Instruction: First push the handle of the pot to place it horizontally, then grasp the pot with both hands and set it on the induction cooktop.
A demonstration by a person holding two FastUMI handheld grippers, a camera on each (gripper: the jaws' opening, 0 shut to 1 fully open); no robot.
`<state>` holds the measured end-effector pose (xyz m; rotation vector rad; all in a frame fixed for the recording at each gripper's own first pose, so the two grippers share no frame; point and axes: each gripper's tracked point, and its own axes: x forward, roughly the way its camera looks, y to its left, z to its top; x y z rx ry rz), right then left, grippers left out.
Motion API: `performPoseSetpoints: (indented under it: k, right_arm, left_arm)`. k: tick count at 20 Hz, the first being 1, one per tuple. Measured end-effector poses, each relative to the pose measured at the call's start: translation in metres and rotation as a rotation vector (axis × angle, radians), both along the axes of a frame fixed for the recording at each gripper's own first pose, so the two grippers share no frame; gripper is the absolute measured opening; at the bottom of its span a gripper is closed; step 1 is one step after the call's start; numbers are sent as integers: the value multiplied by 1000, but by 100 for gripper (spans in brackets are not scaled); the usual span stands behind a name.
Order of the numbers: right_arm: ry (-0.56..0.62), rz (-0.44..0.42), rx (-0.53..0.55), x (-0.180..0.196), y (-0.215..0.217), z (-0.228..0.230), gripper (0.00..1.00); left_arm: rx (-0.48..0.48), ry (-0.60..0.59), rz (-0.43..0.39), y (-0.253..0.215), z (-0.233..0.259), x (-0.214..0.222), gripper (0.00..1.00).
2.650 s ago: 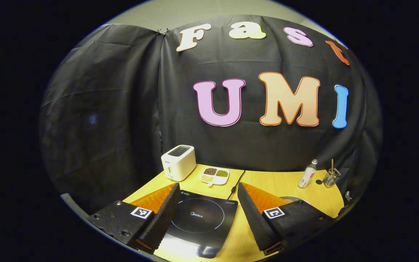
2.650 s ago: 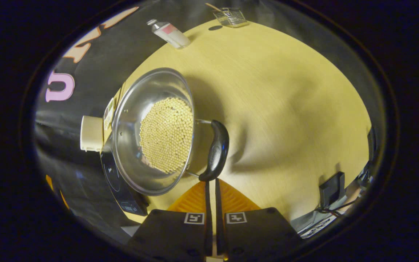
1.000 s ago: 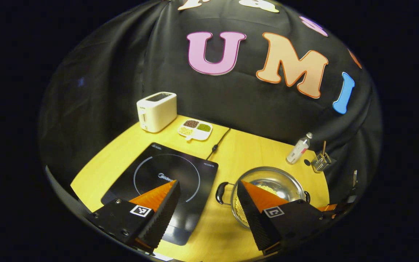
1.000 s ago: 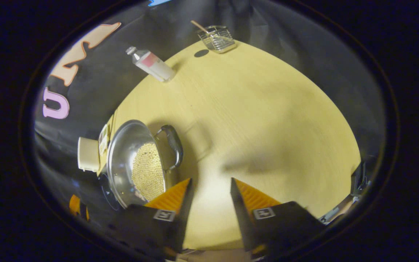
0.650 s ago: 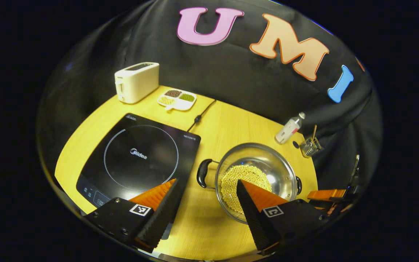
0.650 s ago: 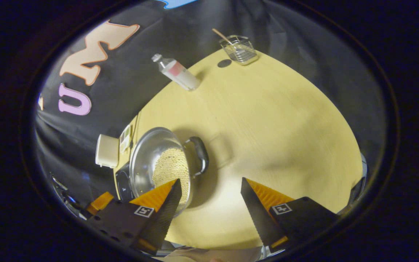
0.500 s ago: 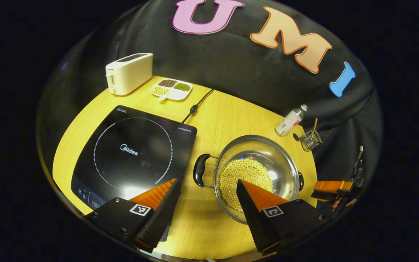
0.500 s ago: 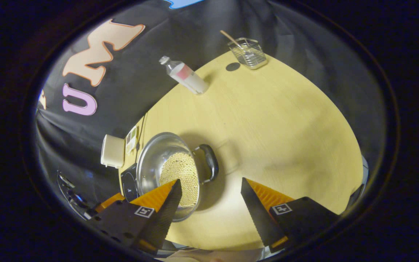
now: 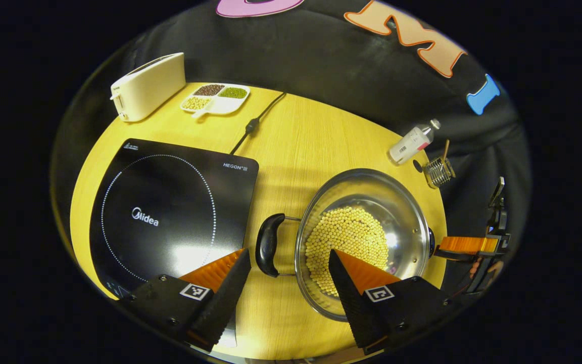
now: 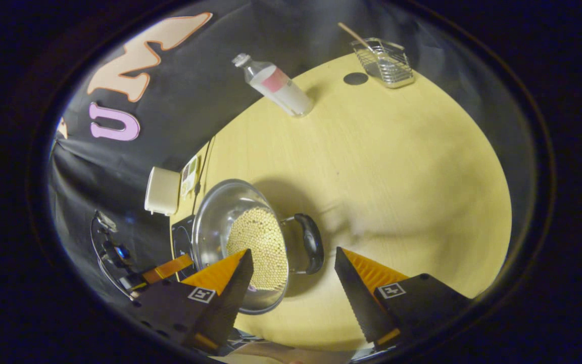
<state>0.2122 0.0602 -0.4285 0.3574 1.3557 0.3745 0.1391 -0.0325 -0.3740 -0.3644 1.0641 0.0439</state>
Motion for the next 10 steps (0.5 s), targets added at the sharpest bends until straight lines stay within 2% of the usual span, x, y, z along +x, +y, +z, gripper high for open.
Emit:
performPoseSetpoints:
  k: [2, 6, 7, 8, 10]
  right_arm:
    - [24, 16, 7, 0, 2, -5, 99]
    - [67, 44, 24, 2, 8, -18, 99]
    - [80, 52, 25, 1, 10, -23, 99]
    - [88, 65, 27, 1, 13, -28, 99]
    - [97, 87, 26, 1, 17, -35, 98]
  left_arm:
    - [-4, 34, -1, 0, -7, 2, 92]
    - [23, 72, -18, -1, -19, 8, 89]
    - [34, 86, -31, -2, -23, 7, 94]
    - [43, 99, -42, -2, -26, 9, 88]
    - [61, 126, -61, -2, -32, 11, 88]
